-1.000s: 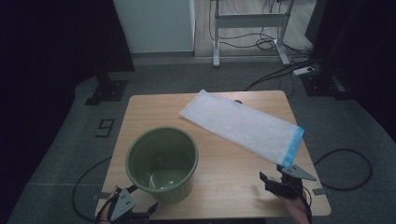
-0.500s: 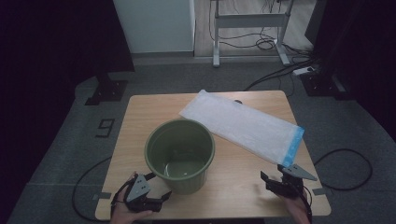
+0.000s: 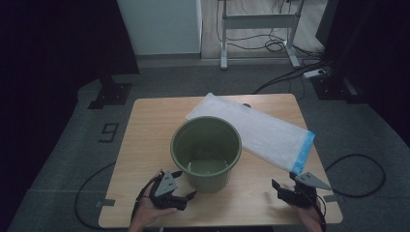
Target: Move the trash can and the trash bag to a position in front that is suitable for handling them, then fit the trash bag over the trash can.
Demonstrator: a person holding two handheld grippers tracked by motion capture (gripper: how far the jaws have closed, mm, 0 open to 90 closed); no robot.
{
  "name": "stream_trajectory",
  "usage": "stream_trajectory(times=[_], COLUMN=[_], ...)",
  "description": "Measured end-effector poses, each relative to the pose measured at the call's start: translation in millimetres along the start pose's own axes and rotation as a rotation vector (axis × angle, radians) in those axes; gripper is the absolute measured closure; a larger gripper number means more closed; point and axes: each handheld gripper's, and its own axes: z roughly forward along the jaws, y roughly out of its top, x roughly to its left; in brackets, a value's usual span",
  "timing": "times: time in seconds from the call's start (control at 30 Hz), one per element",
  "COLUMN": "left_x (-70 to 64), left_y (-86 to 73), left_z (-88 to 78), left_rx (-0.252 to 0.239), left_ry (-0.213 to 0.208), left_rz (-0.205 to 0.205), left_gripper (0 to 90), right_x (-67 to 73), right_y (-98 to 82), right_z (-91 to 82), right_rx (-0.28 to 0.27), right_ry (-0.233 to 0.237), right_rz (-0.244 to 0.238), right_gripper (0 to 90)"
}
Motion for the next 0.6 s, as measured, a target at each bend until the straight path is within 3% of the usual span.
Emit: stream_trajectory(times=[0.13, 0.2, 0.23, 0.3, 0.47, 0.6], left_x=[0.5, 4.3, 8.8, 13.6, 22.3, 33.9], left_y=[-4.8, -9.9, -14.8, -19.7, -29.5, -41.8], left_z=[-4.1, -10.8, -18.3, -24.0, -30.9, -34.7], left_rx=[0.006, 0.025, 0.033, 0.047, 0.072, 0.089], left_ry=[0.048, 0.07, 0.101, 0.143, 0.191, 0.221], left_rz=[-0.023, -0.061, -0.099, -0.126, -0.164, -0.228], left_gripper=[14.7, 15.0, 15.6, 17.1, 17.9, 17.2], right_x=[1.2, 2.8, 3.5, 5.4, 7.4, 6.4], right_y=[0.7, 1.0, 1.2, 1.8, 3.9, 9.7], right_z=[-0.4, -0.3, -0.1, 0.2, 1.2, 7.2], right_rx=[-0.003, -0.006, -0.006, -0.008, 0.001, 0.012], right_ry=[0.002, 0.002, 0.004, 0.005, 0.013, -0.006], right_rz=[-0.004, -0.011, -0.012, -0.017, -0.014, -0.044], right_gripper=[19.5, 19.5, 19.5, 19.5, 18.8, 18.6])
